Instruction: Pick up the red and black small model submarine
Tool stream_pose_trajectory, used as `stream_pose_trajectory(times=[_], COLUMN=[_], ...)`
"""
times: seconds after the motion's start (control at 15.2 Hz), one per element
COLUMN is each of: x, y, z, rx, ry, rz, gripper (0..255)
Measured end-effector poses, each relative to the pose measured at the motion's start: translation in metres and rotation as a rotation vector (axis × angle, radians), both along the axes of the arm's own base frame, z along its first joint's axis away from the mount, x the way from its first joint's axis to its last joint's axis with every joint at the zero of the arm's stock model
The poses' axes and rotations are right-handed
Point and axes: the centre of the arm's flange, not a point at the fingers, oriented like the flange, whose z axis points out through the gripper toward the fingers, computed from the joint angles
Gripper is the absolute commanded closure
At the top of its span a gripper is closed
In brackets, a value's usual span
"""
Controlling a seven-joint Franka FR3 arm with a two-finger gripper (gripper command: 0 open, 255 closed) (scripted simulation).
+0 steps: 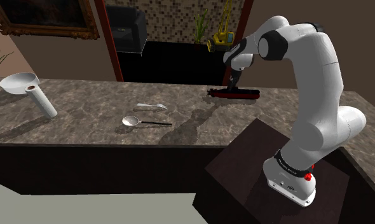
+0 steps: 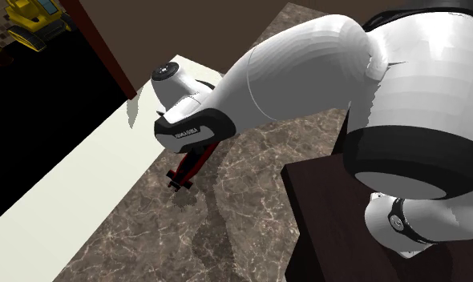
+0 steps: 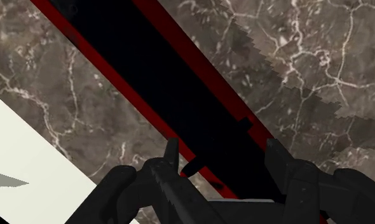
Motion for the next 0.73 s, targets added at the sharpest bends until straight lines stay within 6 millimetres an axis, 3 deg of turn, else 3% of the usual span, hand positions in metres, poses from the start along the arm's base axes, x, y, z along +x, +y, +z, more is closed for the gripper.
stream_pose_trajectory(times=[0.73], x=[-0.001], y=[0.002], z=[0.05], rx=[0.002], ry=[0.003], rz=[0.0], gripper=[255])
